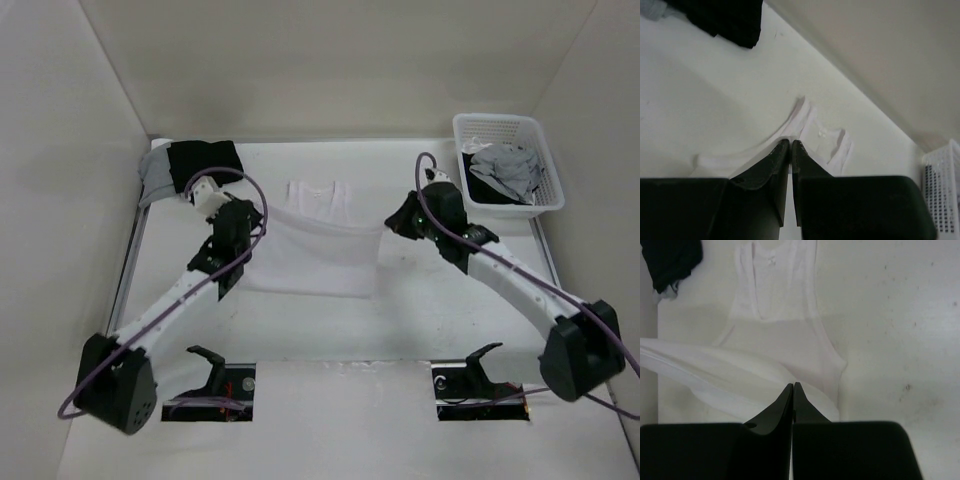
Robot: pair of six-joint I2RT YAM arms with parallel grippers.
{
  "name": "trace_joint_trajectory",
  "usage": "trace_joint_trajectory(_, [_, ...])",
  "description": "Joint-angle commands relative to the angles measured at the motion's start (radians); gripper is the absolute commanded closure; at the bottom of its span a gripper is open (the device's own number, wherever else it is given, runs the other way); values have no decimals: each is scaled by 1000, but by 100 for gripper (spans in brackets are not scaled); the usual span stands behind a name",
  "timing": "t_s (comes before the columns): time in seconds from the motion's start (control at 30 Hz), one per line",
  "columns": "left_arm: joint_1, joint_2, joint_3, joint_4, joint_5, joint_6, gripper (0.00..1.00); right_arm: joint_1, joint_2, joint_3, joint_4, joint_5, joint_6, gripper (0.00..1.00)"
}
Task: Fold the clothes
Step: Fold the tank top
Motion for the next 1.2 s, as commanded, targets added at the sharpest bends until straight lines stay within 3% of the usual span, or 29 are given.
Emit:
trace_joint_trajectory(0.0, [111,184,137,269,132,23,94,-70,139,128,146,-99,-60,99])
trace_joint_trajectory(0.27, [207,709,471,312,235,31,90,-167,574,453,176,-171,-60,99])
trace_joint_trajectory(0.33, [222,795,536,276,235,25,79,-171,660,523,182,-169,-51,94])
trace_joint_trajectory(0.4, [233,822,557,239,253,18,65,-168,693,550,183,-153,-42,78])
trace_joint_trajectory(0.43, [234,799,536,237,263,17,58,-167,679,533,190,-133,-31,69])
trace_joint_trajectory(0.5, [224,715,455,252,257,14,54,-162,623,477,208,-91,-24,59])
trace_joint_trajectory(0.6, [141,522,242,326,235,27,53,-103,495,330,233,-35,-28,57])
trace_joint_trajectory(0.63, [112,451,159,332,218,28,53,-72,443,264,242,-10,-21,59])
trace_joint_trajectory(0.67, [83,391,87,332,200,31,54,-38,391,189,264,15,-16,68])
trace_joint_trajectory(0.73, [54,273,-57,305,183,28,54,34,304,46,304,32,-4,95])
trace_joint_trajectory(0.8, [61,172,-158,231,192,15,54,98,254,-59,320,30,15,100])
trace_joint_trajectory(0.87, [84,90,-223,145,212,0,53,161,217,-140,324,44,27,92])
trace_joint_trajectory(0.97, [139,-3,-301,59,282,-25,52,212,174,-226,350,85,52,63])
trace_joint_trajectory(1.0, [156,-16,-320,58,301,-26,51,218,164,-246,351,97,58,59])
trace_joint_trajectory(1.17, [240,41,-335,61,396,-18,50,210,164,-295,362,114,81,50])
